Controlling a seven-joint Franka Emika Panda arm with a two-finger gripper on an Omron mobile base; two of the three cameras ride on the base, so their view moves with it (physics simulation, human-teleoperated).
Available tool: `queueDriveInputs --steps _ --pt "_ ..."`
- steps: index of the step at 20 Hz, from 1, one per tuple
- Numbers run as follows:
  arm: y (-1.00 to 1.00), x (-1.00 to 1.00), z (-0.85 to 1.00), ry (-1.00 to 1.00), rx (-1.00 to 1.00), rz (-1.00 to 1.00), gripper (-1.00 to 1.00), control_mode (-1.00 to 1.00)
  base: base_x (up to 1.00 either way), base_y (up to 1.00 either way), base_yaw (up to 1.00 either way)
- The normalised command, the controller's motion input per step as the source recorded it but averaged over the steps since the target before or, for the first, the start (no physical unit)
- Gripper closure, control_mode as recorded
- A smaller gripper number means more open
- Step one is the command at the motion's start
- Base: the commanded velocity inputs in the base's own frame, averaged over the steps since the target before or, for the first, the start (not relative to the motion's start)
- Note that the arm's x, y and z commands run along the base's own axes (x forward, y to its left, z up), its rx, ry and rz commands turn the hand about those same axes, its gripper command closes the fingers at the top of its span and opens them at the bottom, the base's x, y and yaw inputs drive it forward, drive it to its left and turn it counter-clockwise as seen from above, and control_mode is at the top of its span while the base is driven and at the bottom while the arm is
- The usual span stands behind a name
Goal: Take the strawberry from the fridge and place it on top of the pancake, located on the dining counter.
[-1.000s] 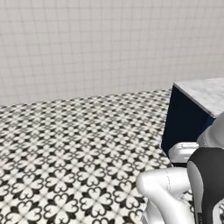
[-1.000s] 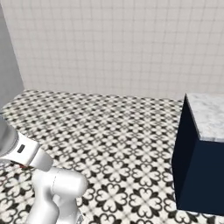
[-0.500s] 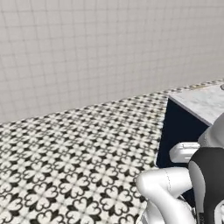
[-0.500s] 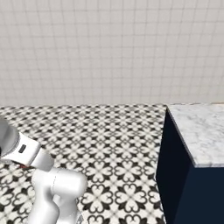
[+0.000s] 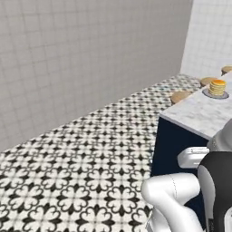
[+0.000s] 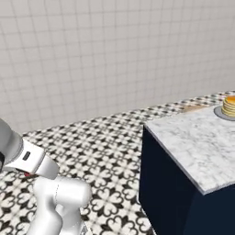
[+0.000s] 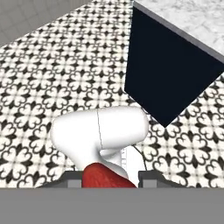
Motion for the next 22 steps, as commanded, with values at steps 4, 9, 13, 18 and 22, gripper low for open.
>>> queueDriveInputs --steps 4,9,13,18,22 --pt "0.00 0.00 0.00 0.00 0.00 0.00 1.00 1.00 0.77 0.97 -0.49" --pt "0.00 0.00 0.00 0.00 0.00 0.00 1.00 1.00 0.38 0.87 -0.55" --pt "0.00 0.00 0.00 0.00 0.00 0.00 1.00 1.00 0.42 0.96 -0.58" --pt "0.00 0.00 0.00 0.00 0.00 0.00 1.00 1.00 0.40 0.99 -0.56" --pt "0.00 0.00 0.00 0.00 0.00 0.00 1.00 1.00 0.40 1.00 -0.55"
